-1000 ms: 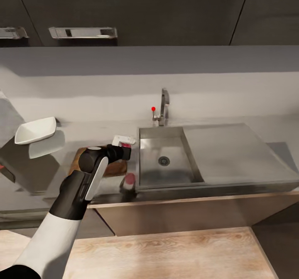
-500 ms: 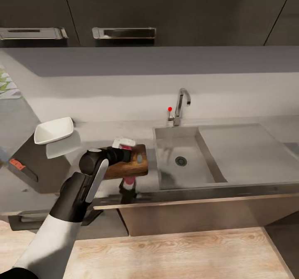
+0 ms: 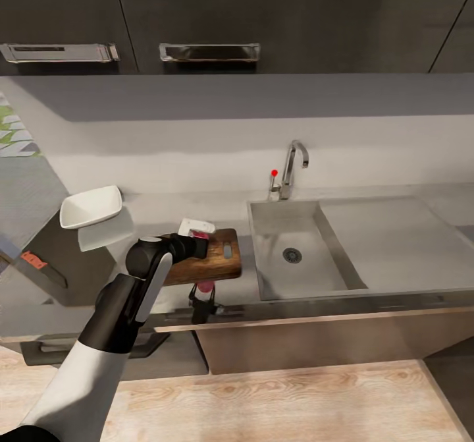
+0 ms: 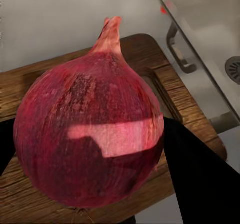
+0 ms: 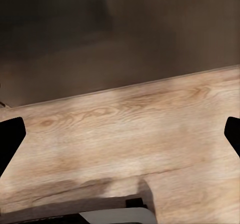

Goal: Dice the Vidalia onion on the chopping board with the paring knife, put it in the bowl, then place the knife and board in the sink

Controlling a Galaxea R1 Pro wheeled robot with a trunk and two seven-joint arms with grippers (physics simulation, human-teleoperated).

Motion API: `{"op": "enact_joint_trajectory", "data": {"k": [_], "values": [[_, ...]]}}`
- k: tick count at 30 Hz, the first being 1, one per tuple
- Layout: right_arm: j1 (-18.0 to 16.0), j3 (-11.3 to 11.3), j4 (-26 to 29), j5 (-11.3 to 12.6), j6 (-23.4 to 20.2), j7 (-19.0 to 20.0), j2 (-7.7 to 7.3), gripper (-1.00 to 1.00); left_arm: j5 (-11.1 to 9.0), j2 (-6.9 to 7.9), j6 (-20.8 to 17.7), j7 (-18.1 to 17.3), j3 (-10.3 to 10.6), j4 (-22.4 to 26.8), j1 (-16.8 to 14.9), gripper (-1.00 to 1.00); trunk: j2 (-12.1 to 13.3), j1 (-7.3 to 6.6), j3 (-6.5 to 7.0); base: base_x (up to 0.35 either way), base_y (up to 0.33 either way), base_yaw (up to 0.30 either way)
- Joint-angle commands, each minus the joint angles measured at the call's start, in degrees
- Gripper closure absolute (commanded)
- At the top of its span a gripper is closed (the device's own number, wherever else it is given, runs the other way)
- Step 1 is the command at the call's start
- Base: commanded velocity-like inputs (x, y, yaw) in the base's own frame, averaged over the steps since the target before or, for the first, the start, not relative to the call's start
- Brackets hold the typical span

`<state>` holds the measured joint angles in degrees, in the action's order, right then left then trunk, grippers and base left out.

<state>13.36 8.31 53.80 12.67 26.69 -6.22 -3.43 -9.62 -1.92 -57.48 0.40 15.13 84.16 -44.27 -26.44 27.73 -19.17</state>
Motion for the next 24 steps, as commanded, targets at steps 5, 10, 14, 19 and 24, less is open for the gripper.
{"op": "enact_joint_trajectory", "data": {"k": [5, 10, 14, 19, 24], "values": [[0.00, 0.31, 0.08, 0.30, 0.11, -0.46, -0.09, -1.00, -0.04, -0.01, -0.26, 0.04, -0.01, 0.04, 0.26, 1.00, -0.09, 0.03, -0.08, 0.000, 0.192, 0.000], [0.00, 0.31, 0.08, 0.33, 0.11, -0.46, -0.09, -1.00, -0.04, -0.01, -0.26, 0.04, -0.01, 0.04, 0.58, 1.00, -0.09, 0.03, -0.08, 0.000, 0.056, 0.000], [0.00, 0.31, 0.08, 0.33, 0.11, -0.46, -0.09, -1.00, -0.04, -0.01, -0.26, 0.04, -0.01, 0.04, 0.72, 1.00, -0.09, 0.03, -0.08, 0.000, 0.008, 0.000], [0.00, 0.31, 0.08, 0.34, 0.11, -0.46, -0.09, -1.00, -0.04, -0.01, -0.26, 0.04, -0.01, 0.04, 0.75, 1.00, -0.09, 0.03, -0.31, 0.000, 0.001, 0.000], [0.00, 0.31, 0.08, 0.34, 0.11, -0.46, -0.09, -1.00, -0.04, -0.01, -0.26, 0.04, -0.01, -0.02, 0.76, 1.00, -0.09, 0.03, -0.73, 0.000, 0.000, 0.000]]}}
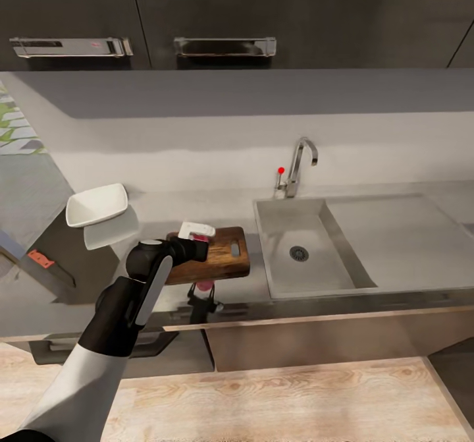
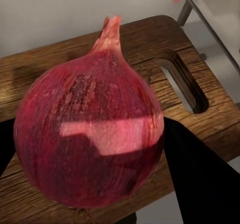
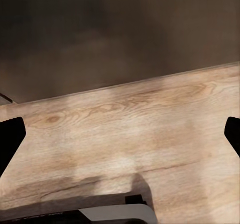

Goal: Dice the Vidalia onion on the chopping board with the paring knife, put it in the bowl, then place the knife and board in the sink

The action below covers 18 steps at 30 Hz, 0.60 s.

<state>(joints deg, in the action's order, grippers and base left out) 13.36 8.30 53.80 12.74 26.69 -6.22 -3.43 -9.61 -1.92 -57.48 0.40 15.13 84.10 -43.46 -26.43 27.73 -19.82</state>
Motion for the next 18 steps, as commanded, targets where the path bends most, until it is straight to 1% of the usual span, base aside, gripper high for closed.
{"op": "enact_joint_trajectory", "data": {"k": [1, 18], "values": [[0.00, 0.31, 0.08, 0.27, 0.12, -0.46, -0.09, -1.00, -0.05, -0.01, -0.26, 0.04, -0.01, 0.05, -0.04, 1.00, -0.09, 0.03, -0.17, 0.000, 0.000, 0.000], [0.00, 0.31, 0.08, 0.27, 0.12, -0.46, -0.09, -1.00, -0.05, -0.01, -0.26, 0.04, -0.01, 0.03, -0.04, 1.00, -0.09, 0.03, -1.73, 0.000, 0.000, 0.000]]}}
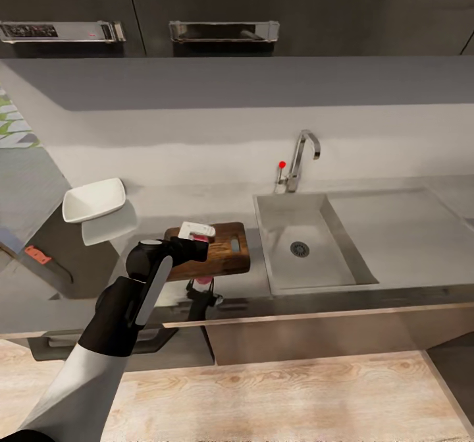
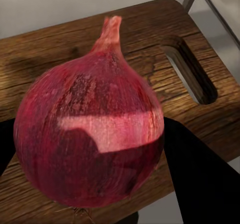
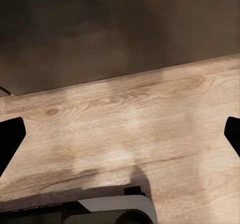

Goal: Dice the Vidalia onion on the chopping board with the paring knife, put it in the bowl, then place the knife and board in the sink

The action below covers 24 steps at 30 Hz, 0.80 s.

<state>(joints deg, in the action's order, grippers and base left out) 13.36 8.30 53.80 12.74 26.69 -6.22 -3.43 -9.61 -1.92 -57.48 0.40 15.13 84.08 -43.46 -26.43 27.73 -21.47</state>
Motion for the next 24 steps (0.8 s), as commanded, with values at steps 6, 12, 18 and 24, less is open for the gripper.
{"op": "enact_joint_trajectory", "data": {"k": [6, 12, 18, 24], "values": [[0.00, 0.31, 0.08, 0.28, 0.12, -0.46, -0.09, -1.00, -0.05, -0.01, -0.26, 0.04, -0.01, 0.10, -0.04, 1.00, -0.09, 0.03, -0.55, 0.000, 0.000, 0.000], [0.00, 0.31, 0.08, 0.29, 0.12, -0.46, -0.09, -1.00, -0.05, -0.01, -0.26, 0.04, -0.01, 0.12, -0.04, 1.00, -0.09, 0.03, -0.61, 0.004, 0.003, 0.000], [0.00, 0.31, 0.08, 0.27, 0.12, -0.46, -0.09, -1.00, -0.05, -0.01, -0.26, 0.04, -0.01, 0.12, -0.04, 1.00, -0.09, 0.03, -0.61, 0.123, 0.091, 0.000], [0.00, 0.31, 0.08, 0.32, 0.12, -0.46, -0.09, -1.00, 0.03, -0.01, -0.26, 0.04, -0.01, 0.33, -0.04, 1.00, -0.09, 0.03, -0.61, 0.022, 0.017, 0.000]]}}
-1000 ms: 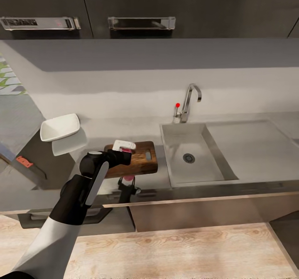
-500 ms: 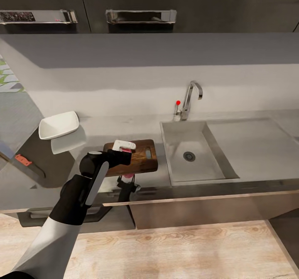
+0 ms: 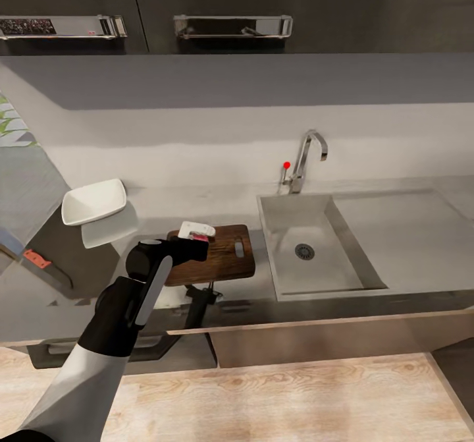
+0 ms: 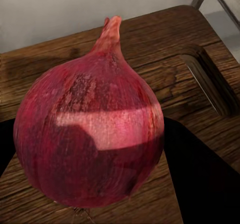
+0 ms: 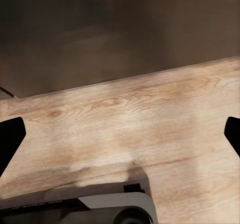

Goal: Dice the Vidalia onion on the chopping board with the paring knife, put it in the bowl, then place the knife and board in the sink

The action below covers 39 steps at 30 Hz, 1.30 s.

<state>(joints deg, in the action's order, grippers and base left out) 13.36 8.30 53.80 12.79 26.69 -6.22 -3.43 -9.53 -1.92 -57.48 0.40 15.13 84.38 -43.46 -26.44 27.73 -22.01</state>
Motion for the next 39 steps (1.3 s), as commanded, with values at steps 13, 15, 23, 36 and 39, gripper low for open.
{"op": "enact_joint_trajectory", "data": {"k": [13, 15, 23, 36, 39], "values": [[0.00, 0.31, 0.08, 0.29, 0.12, -0.46, -0.08, -1.00, -0.05, -0.01, -0.26, 0.06, -0.01, -0.08, -0.04, 1.00, -0.09, 0.03, -0.12, 0.001, 0.001, 0.000], [0.00, 0.31, 0.08, 0.30, 0.12, -0.46, -0.09, -1.00, -0.05, -0.01, -0.26, 0.05, -0.01, -0.09, -0.04, 1.00, -0.09, 0.03, -0.22, 0.000, 0.000, 0.000], [0.00, 0.31, 0.08, 0.29, 0.12, -0.46, -0.08, -1.00, -0.05, -0.01, -0.26, 0.04, 0.00, -0.09, -0.04, 1.00, -0.09, 0.03, -0.88, 0.000, 0.000, 0.000], [0.00, 0.31, 0.08, 0.22, 0.12, -0.46, -0.08, -1.00, -0.05, -0.01, -0.26, 0.06, 0.03, -0.18, -0.04, 1.00, -0.09, 0.03, -1.71, 0.000, 0.000, 0.000], [0.00, 0.31, 0.08, 0.22, 0.12, -0.46, -0.06, -1.00, -0.05, -0.01, -0.26, 0.06, 0.01, -0.18, -0.04, 1.00, -0.09, 0.03, -1.72, 0.000, 0.000, 0.000]]}}
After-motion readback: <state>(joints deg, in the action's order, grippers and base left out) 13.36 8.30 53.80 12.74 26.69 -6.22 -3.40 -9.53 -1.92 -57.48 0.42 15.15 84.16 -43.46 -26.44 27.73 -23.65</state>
